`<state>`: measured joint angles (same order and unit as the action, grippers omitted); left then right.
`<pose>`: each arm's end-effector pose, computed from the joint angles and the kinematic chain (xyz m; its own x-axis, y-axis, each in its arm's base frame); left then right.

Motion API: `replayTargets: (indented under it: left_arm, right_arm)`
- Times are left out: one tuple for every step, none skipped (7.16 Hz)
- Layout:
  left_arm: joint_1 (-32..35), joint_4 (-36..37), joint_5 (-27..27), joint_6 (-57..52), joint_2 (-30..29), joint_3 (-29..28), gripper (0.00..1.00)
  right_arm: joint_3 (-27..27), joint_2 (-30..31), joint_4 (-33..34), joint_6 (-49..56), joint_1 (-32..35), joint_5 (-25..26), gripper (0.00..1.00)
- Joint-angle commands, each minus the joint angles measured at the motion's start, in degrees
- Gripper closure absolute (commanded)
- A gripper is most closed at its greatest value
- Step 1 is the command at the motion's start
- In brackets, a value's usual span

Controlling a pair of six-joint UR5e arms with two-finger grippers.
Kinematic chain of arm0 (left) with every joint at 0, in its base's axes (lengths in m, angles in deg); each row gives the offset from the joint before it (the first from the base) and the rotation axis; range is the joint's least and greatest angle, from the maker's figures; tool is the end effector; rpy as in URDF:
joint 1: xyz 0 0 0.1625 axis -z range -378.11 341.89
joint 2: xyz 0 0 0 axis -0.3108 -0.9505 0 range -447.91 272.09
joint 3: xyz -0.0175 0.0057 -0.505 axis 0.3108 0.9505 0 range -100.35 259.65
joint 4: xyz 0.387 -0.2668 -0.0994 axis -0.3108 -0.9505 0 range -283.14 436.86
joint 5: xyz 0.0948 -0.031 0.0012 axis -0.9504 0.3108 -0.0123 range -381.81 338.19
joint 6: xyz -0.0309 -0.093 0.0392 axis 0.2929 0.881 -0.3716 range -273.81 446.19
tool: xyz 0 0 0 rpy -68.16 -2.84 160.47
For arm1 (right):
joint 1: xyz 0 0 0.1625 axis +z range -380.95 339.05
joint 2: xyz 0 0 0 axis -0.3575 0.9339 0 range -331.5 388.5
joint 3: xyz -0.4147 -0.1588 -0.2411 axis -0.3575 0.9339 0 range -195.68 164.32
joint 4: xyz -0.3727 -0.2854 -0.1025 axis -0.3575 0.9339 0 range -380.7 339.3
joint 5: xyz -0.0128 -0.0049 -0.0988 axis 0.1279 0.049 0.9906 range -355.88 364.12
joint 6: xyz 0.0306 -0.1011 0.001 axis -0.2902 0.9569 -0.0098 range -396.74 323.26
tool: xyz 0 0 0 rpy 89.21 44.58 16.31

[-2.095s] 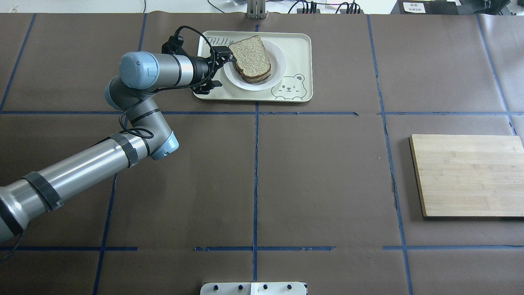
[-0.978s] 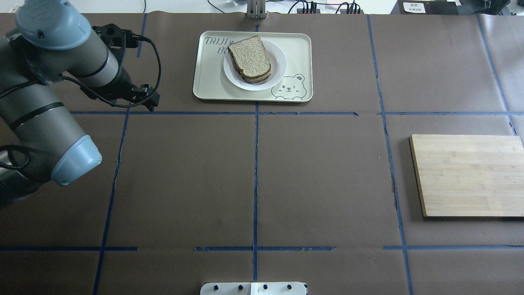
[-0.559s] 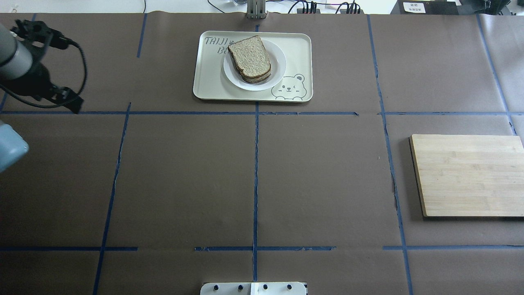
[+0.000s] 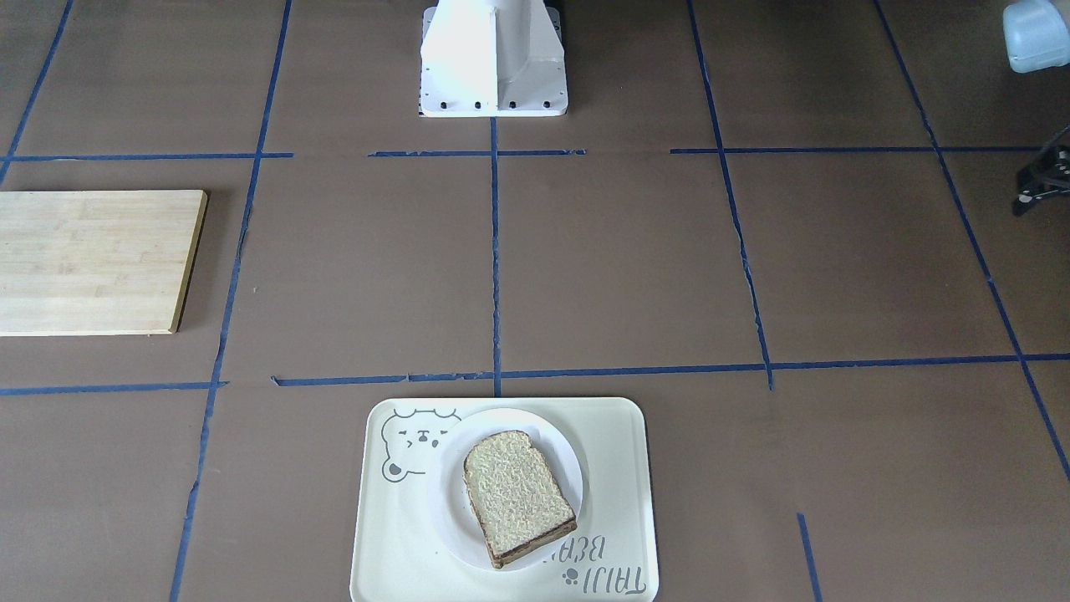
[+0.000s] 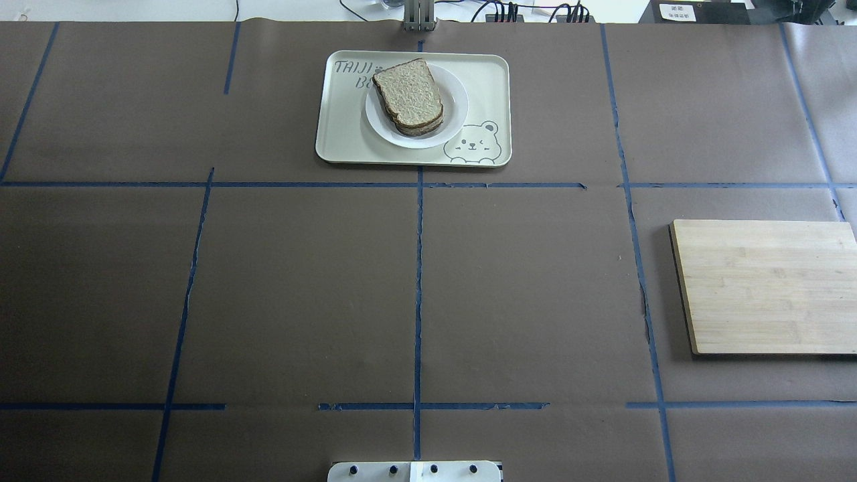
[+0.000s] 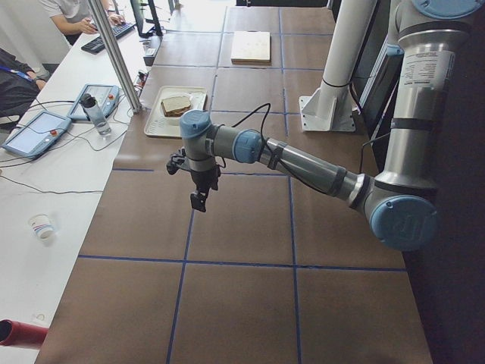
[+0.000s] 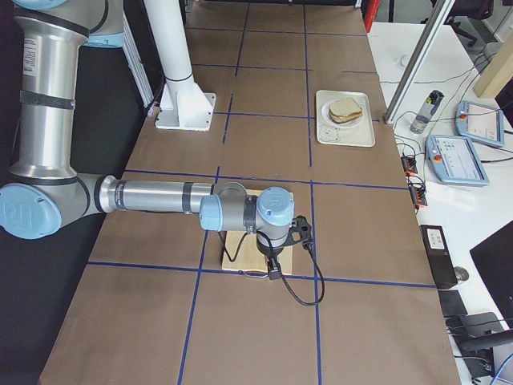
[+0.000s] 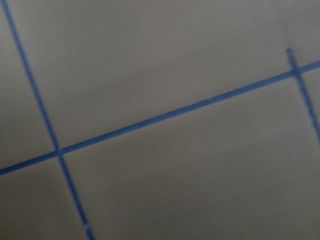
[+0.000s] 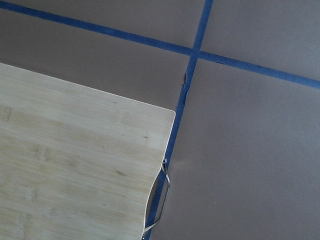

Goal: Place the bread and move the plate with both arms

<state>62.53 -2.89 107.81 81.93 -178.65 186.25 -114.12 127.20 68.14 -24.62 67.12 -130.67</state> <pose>0.0253 -0.5595 0.5986 0.7331 0.2749 -0.6220 -0.2164 0.9614 0.1699 0.0425 -0.4879 0.7374 0.6861 -0.2439 0.6854 0.1816 0.9697 0.1634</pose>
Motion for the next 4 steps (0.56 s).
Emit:
replayTargets:
  left_arm:
    - [5.56,-0.23,0.8,-1.98,7.47,-0.42,0.0]
    - [6.45,-1.45,1.15,-2.15,9.85,-0.42,0.0]
    - [6.46,-5.73,1.33,-4.15,13.36,-0.42,0.0]
    - [6.46,-8.03,2.72,-4.35,14.79,-0.95,0.0]
  right_arm:
    - [0.27,0.17,-0.07,0.19,0.0,0.04,0.0]
    - [0.18,0.52,-0.33,0.19,0.0,0.04,0.0]
    - [0.18,0.53,-0.24,0.1,0.0,0.04,0.0]
    - [0.27,0.53,-0.24,0.1,0.0,0.04,0.0]
